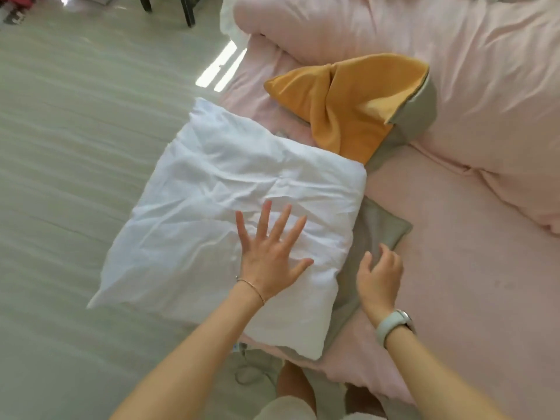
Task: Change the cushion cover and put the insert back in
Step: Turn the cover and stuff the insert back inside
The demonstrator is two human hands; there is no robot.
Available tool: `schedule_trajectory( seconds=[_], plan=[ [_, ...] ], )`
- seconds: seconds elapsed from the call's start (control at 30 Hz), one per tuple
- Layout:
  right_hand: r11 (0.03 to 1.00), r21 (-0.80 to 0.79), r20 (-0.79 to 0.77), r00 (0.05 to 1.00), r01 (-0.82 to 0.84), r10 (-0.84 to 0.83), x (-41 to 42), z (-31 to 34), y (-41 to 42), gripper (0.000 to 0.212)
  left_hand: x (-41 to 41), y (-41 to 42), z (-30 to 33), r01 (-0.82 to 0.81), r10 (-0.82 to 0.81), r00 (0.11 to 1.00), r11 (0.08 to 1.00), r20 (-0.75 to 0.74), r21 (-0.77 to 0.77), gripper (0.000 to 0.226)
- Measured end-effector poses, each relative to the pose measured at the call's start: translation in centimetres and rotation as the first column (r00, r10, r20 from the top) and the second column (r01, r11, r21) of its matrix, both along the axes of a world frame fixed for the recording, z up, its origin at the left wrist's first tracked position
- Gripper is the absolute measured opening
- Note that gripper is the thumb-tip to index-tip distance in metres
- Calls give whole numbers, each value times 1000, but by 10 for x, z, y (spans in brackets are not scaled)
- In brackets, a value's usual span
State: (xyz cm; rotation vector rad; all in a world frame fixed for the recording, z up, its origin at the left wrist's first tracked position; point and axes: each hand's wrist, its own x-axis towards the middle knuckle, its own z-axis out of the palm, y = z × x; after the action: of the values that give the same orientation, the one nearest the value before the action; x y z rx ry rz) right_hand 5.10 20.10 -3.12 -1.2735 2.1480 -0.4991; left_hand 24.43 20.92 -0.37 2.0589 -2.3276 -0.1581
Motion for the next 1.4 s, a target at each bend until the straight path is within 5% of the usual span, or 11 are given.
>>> schedule_trajectory(
  seconds=[0.1,0.23,0.33,0.47,0.6,0.8,0.93,1.03,1.13,1.3,1.4],
  plan=[
    [948,280,72,982,151,-177,-29,-32,17,40,-27,-21,-14,214,-213,976,977,42,-4,72],
    [918,329,202,933,222,-298,-27,-63,20,35,-38,-48,-40,406,-424,895,903,136,142,47],
    [899,267,279,865,347,-417,-20,-62,10,22,-41,-56,-42,443,-430,895,886,116,-136,6],
    [929,-2,308,884,371,-352,-45,-25,0,13,-60,-61,-11,387,-407,912,894,-47,-225,15],
    [914,-242,108,945,326,-309,-157,17,-24,22,-109,-54,31,347,-370,923,919,-103,-187,29],
    [970,-176,-231,950,170,-209,-322,49,-65,31,-241,-30,38,507,-511,833,859,-214,-77,20],
    [980,-160,-320,933,120,-166,-406,54,-84,29,-346,-51,49,388,-390,883,920,-261,-62,28],
    [987,-121,-296,946,104,-136,-470,46,-86,34,-404,-71,37,344,-290,927,911,-237,227,33],
    [980,-123,-197,964,157,-179,-493,15,-69,46,-424,-93,11,405,-371,914,839,-163,364,52],
    [819,-109,56,826,563,-561,-433,-36,16,49,-410,-135,-9,322,-311,946,935,-98,146,77],
    [681,-25,110,679,732,-726,-393,-47,50,62,-389,-161,-17,115,-100,992,956,-72,270,86]
  ],
)
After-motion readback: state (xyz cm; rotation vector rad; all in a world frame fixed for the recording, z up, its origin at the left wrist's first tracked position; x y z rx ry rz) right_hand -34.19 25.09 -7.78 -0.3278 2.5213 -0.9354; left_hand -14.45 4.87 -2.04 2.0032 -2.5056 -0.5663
